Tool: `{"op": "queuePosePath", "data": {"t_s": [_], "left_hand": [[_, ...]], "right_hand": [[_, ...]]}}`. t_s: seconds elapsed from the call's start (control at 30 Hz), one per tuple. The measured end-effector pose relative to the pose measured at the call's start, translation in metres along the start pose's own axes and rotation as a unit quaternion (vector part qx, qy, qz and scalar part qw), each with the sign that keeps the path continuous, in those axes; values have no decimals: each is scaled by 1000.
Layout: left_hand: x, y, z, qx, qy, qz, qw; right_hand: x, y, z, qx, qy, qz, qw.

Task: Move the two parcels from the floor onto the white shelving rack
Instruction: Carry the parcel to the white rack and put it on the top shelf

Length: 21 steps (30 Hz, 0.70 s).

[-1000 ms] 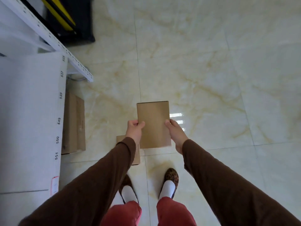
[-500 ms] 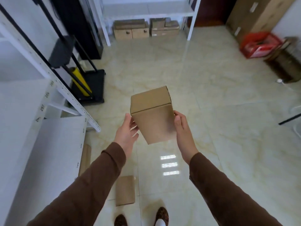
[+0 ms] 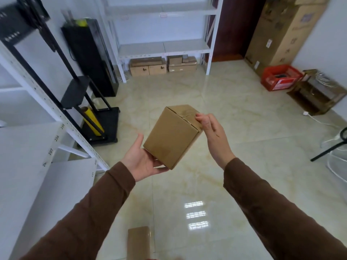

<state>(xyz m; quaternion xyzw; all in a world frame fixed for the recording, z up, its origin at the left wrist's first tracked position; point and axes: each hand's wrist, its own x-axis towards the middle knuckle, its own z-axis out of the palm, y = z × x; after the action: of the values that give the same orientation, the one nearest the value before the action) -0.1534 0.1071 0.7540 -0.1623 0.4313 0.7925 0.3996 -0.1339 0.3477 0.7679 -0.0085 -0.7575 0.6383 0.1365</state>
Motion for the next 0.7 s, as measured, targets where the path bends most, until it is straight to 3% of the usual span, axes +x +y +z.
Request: {"op": "queuePosePath", "data": {"t_s": [0.13,0.27,0.43,0.57,0.7], "left_hand": [[12,9,8,-1,-4,44,999],[29,28,12,33,53,144,988],[61,64,18,189,132,274,934],[89,104,24,247,133,328,902],[118,146,27,255,109,343,897]], "right_hand": [[22,-6,-2,-2,-23,24,999],[45,-3,-3,23,-30,94,995],[89,15,7,67,-55,180,980],[129,22,20,110,-107,212,965],[171,29,28,137,-87,211,964]]}}
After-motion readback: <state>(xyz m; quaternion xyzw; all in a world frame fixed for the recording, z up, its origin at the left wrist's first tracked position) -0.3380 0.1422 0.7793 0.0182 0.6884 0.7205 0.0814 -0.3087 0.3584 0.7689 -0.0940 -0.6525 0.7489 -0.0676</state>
